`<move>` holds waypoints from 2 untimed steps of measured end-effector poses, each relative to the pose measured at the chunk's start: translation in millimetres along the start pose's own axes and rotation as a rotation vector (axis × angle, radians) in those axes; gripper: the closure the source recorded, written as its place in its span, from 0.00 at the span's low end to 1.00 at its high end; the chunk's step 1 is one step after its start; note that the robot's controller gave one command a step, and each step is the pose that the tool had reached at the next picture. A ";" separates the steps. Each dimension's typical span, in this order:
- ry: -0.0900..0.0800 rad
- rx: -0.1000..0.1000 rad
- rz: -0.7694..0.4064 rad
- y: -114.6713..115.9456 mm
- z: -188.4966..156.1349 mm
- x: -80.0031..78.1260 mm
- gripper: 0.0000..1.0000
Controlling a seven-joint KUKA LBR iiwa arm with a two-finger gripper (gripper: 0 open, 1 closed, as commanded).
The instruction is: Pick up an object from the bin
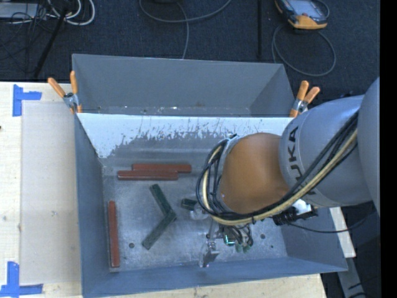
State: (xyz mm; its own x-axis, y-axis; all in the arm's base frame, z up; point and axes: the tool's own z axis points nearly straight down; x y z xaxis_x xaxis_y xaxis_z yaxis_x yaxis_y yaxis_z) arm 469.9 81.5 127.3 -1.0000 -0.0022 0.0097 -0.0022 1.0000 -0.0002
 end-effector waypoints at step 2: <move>-0.010 0.002 -0.074 19.6 10.6 -26.1 0.00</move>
Offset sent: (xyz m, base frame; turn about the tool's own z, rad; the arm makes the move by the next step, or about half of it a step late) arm 0.0660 0.0621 -0.0420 -0.2184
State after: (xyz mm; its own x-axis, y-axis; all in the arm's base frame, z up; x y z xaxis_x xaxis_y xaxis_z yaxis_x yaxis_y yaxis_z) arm 495.8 101.2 116.5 -0.9971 -0.0763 -0.0007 -0.0763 0.9971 -0.0022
